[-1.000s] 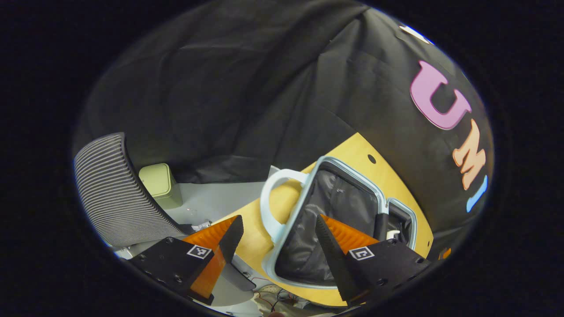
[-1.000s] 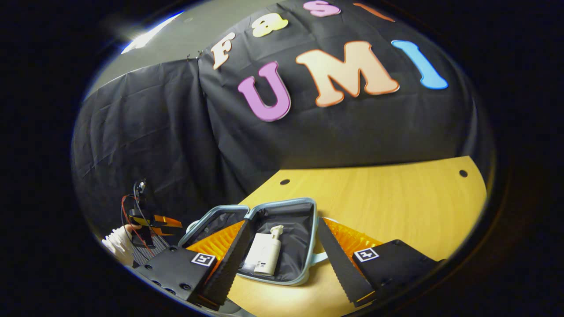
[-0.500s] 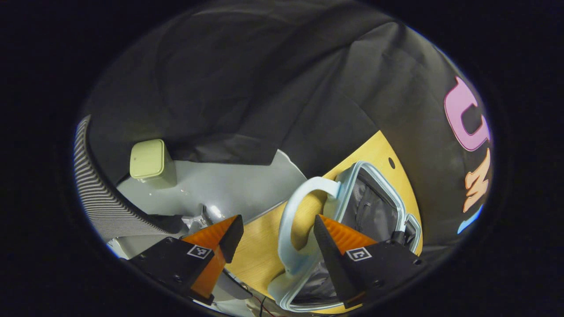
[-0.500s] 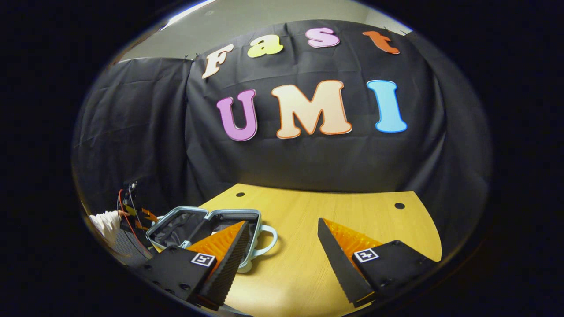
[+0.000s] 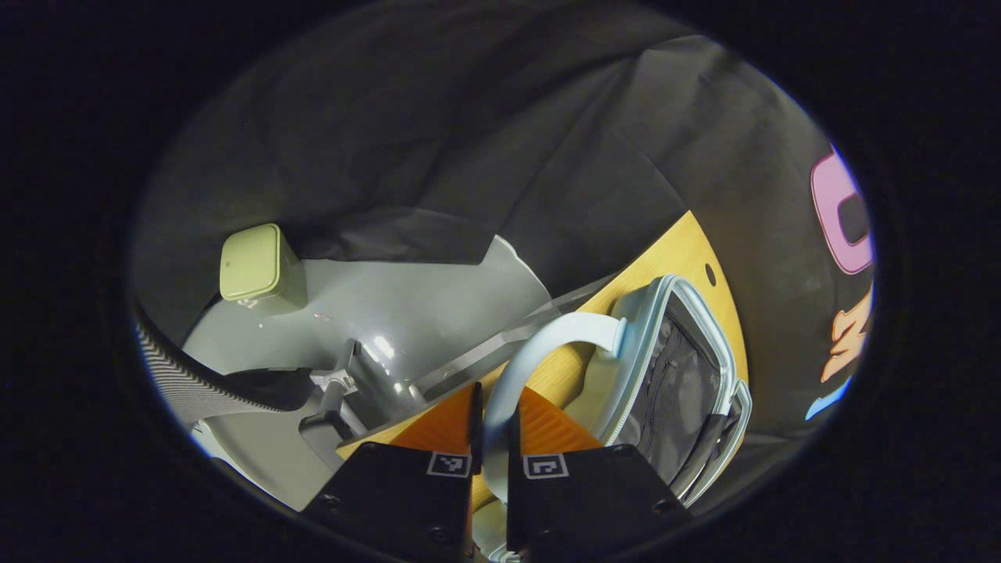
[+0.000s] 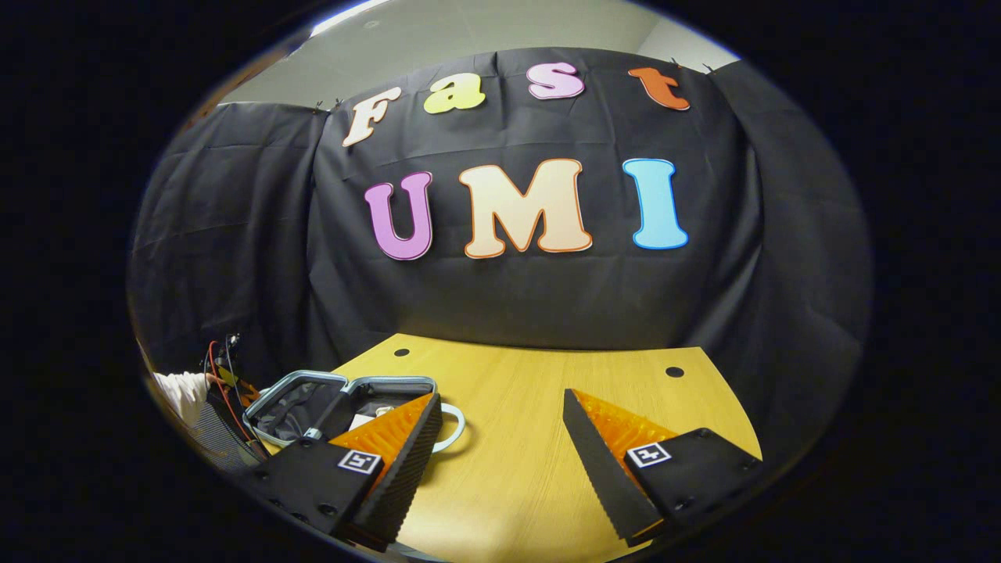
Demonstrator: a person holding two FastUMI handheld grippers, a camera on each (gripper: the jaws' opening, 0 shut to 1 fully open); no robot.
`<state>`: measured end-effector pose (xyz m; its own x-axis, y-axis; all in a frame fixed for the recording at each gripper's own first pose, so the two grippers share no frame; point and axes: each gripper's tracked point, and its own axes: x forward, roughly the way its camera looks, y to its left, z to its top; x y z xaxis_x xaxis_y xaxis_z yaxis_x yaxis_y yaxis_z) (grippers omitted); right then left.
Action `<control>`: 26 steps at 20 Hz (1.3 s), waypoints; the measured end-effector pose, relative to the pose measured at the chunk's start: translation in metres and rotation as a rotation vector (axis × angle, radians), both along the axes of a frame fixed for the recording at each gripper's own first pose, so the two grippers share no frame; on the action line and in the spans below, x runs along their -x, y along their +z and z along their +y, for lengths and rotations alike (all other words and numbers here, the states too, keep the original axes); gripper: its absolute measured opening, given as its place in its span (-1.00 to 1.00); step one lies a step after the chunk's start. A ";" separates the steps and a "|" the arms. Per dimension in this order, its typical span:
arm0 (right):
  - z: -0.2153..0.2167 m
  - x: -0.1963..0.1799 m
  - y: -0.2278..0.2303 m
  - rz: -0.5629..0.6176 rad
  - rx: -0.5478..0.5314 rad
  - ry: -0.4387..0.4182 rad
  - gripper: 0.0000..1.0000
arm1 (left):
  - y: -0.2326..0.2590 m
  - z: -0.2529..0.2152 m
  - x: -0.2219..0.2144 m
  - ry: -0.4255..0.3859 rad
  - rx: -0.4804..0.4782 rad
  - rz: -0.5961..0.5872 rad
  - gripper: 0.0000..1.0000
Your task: First open the suitcase, pack the skin care products into it, and then close the suitcase.
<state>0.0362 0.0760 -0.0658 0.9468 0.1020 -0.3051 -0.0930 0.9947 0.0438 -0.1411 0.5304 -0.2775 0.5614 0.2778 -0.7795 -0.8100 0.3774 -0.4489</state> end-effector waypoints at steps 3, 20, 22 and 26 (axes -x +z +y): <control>-0.006 0.000 0.003 -0.015 0.003 -0.018 0.95 | 0.021 -0.010 0.001 -0.046 -0.044 0.040 -0.89; -0.069 0.007 0.035 -0.144 -0.062 -0.115 0.95 | 0.277 -0.237 -0.127 -0.577 -0.518 -0.115 -0.96; -0.081 0.009 0.041 -0.154 -0.043 -0.124 0.95 | 0.288 -0.292 -0.159 -0.655 -0.472 -0.203 -0.96; -0.106 0.013 0.050 -0.179 -0.039 -0.155 0.95 | 0.252 -0.373 -0.208 -0.804 -0.393 -0.226 -0.96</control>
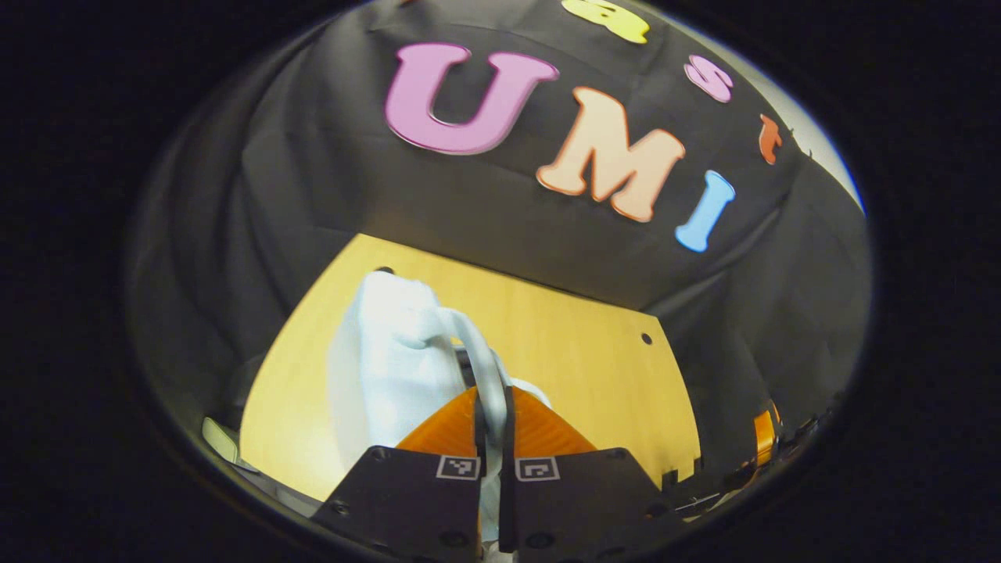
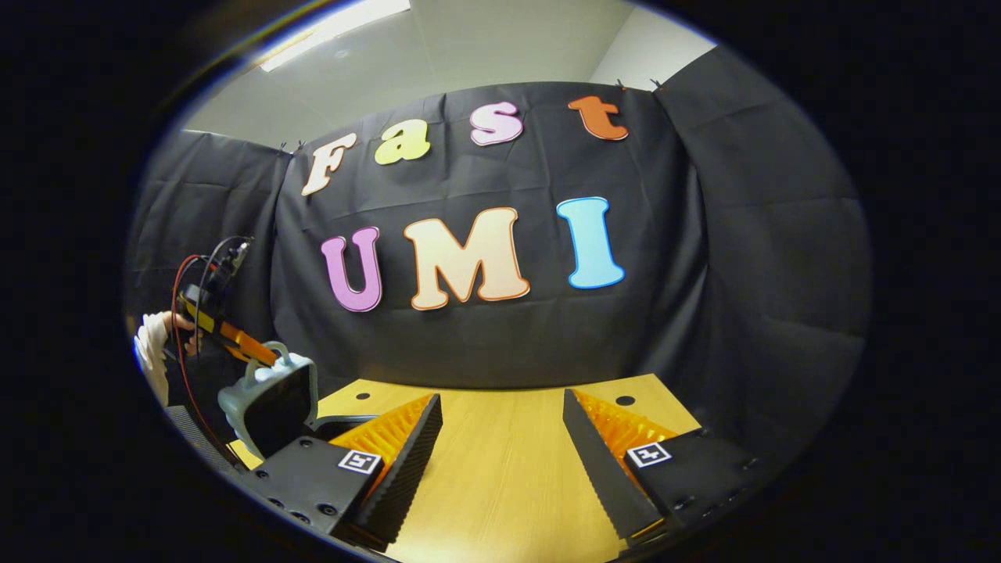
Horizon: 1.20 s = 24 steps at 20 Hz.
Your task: First open the suitcase, pack the skin care products into it, and then close the suitcase.
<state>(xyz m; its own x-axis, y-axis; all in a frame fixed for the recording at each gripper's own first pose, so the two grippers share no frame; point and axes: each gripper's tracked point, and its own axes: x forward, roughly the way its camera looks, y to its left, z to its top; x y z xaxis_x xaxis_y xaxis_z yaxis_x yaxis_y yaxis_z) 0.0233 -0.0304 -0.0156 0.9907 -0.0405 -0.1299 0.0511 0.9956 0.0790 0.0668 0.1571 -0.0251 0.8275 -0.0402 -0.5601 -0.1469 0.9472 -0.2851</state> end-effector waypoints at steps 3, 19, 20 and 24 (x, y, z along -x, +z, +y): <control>-0.019 0.006 -0.001 0.003 0.010 -0.031 0.96 | -0.033 -0.042 -0.032 -0.068 0.053 0.043 -0.96; -0.009 0.010 -0.020 0.053 0.006 -0.014 0.96 | -0.179 -0.103 -0.092 -0.017 -0.033 0.289 -0.43; -0.005 0.008 -0.019 0.051 -0.001 -0.005 0.96 | -0.167 -0.104 -0.092 -0.016 -0.032 0.254 0.13; 0.008 0.001 -0.007 0.017 -0.015 0.030 0.96 | -0.108 -0.104 -0.083 0.019 -0.155 0.064 0.82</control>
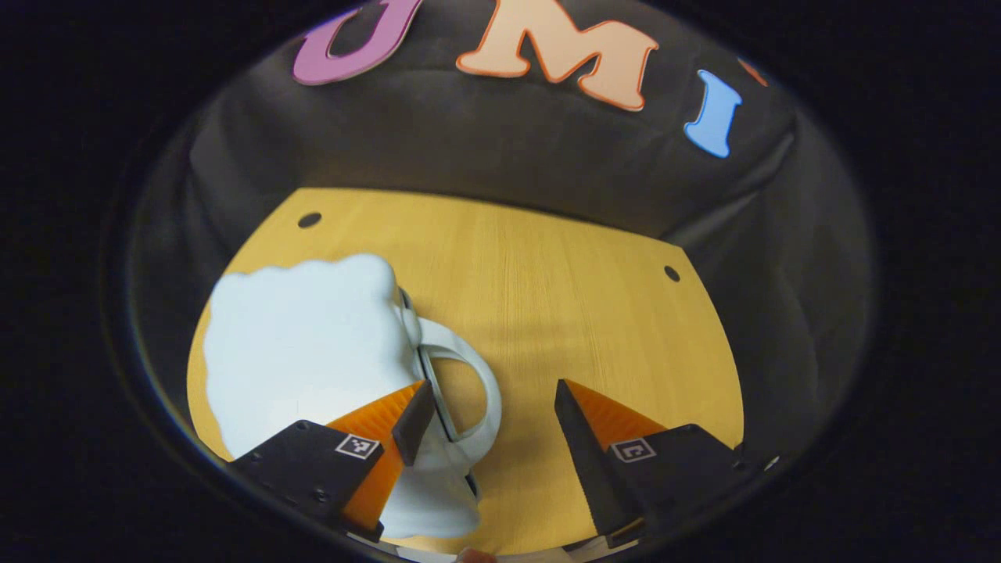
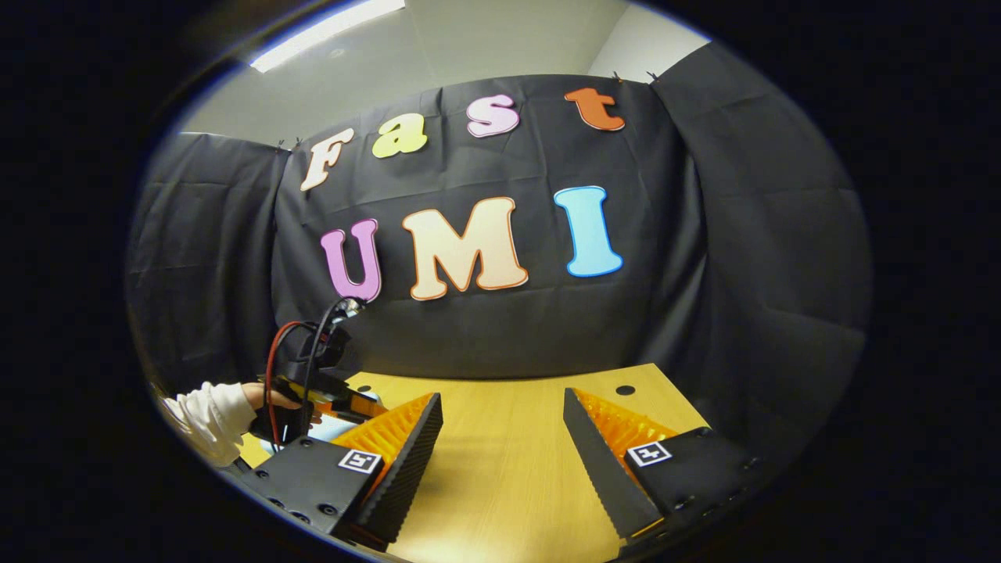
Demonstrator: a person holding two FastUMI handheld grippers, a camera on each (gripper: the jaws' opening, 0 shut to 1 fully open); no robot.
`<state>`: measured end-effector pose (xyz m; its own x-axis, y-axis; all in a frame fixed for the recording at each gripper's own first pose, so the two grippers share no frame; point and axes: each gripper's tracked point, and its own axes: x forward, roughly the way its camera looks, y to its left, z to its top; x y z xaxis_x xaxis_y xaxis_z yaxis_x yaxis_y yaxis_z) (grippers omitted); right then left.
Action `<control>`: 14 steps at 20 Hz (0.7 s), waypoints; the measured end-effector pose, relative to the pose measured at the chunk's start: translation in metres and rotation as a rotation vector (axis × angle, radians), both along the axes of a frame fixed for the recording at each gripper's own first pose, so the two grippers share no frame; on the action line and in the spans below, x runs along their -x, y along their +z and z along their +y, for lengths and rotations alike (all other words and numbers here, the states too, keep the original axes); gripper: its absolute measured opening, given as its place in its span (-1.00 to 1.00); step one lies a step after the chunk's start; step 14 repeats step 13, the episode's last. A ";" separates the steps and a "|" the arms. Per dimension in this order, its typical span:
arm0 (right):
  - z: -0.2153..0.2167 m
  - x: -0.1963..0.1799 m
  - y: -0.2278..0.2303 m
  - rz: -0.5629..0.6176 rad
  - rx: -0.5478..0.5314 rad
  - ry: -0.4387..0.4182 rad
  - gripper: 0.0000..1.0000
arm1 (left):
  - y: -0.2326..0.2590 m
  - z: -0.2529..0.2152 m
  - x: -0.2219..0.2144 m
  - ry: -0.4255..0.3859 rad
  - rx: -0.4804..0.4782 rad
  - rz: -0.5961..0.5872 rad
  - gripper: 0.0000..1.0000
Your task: First open the suitcase, pack the skin care products into it, and then close the suitcase.
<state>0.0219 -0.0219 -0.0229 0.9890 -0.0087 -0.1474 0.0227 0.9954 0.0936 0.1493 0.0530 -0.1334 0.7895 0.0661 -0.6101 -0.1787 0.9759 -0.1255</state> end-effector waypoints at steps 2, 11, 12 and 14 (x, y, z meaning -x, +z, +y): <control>0.007 -0.005 0.008 -0.021 -0.012 0.018 0.90 | 0.038 -0.014 0.009 0.002 -0.032 -0.129 0.85; -0.003 0.002 0.032 -0.094 -0.044 0.010 0.96 | 0.104 -0.047 0.073 0.105 -0.071 -0.434 0.92; -0.006 0.005 0.032 -0.098 -0.043 0.003 0.95 | 0.103 -0.048 0.078 0.104 -0.083 -0.433 0.92; -0.008 0.009 0.033 -0.100 -0.043 -0.006 0.95 | 0.104 -0.049 0.080 0.102 -0.097 -0.439 0.92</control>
